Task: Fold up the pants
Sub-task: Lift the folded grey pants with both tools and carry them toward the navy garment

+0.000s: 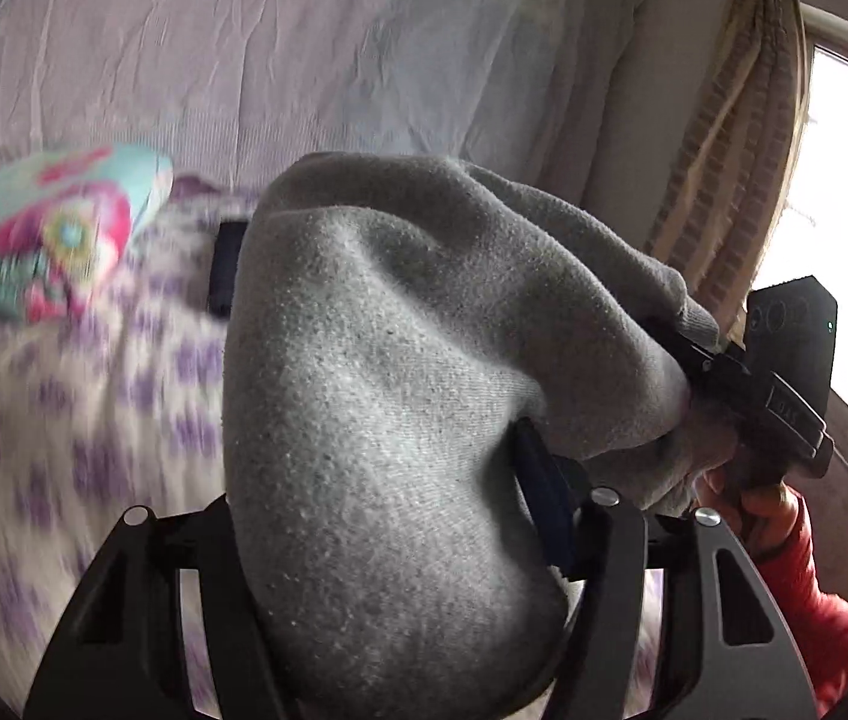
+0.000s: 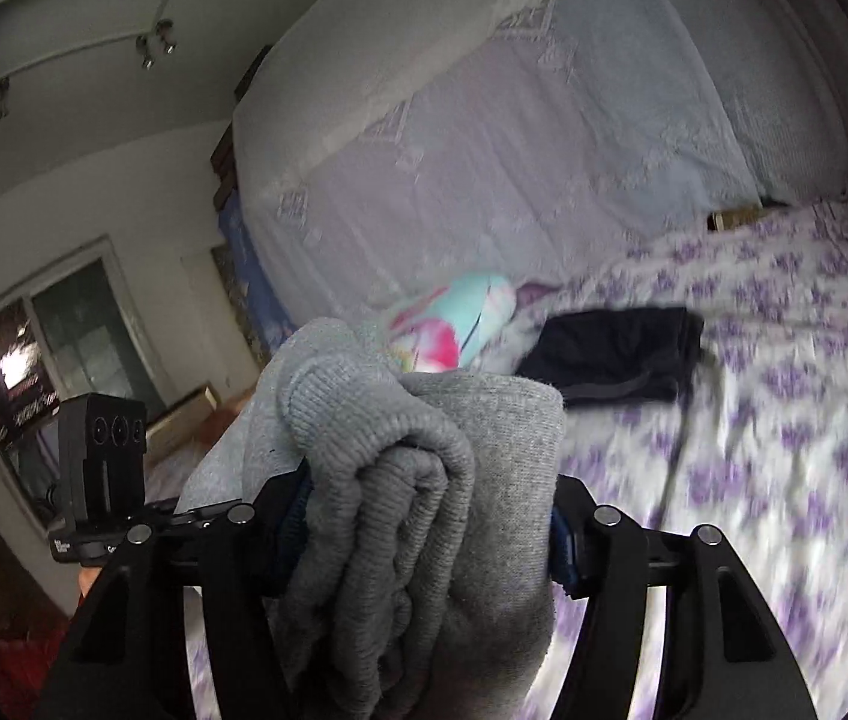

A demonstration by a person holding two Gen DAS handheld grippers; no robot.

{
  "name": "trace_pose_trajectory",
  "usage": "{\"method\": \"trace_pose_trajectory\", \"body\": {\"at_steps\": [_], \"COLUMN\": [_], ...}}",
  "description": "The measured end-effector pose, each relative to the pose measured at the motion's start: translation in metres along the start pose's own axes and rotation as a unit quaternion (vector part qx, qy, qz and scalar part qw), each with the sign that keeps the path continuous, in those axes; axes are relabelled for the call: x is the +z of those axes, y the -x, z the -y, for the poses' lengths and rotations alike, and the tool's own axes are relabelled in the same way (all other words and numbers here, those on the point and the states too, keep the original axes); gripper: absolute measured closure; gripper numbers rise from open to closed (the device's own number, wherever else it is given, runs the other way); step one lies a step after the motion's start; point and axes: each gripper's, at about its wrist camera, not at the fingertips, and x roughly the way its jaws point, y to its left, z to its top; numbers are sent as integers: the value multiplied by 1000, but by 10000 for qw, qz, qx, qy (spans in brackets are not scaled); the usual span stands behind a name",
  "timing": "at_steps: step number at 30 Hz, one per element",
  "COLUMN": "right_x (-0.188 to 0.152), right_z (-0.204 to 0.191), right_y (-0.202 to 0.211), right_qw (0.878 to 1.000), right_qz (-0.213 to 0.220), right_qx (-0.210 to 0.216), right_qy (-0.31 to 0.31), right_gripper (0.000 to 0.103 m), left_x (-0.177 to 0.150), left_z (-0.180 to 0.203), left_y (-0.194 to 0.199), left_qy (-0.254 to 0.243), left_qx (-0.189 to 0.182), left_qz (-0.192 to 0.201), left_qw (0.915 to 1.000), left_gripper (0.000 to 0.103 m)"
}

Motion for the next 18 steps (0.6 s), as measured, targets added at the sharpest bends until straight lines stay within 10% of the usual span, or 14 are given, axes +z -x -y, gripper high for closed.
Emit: {"method": "trace_pose_trajectory", "body": {"at_steps": [8, 18], "right_x": [121, 115], "right_z": [85, 200], "right_y": [-126, -276], "right_qw": [9982, 9949], "right_qz": [511, 188], "right_qx": [-298, -790], "right_qy": [6, -605], "right_gripper": [40, 37], "left_x": [125, 135], "left_z": [-58, -158], "left_y": [-109, -261], "left_qy": [71, 691], "left_qx": [245, 488], "left_qz": [470, 85], "left_qw": [9986, 9964], "left_gripper": [43, 43]}}
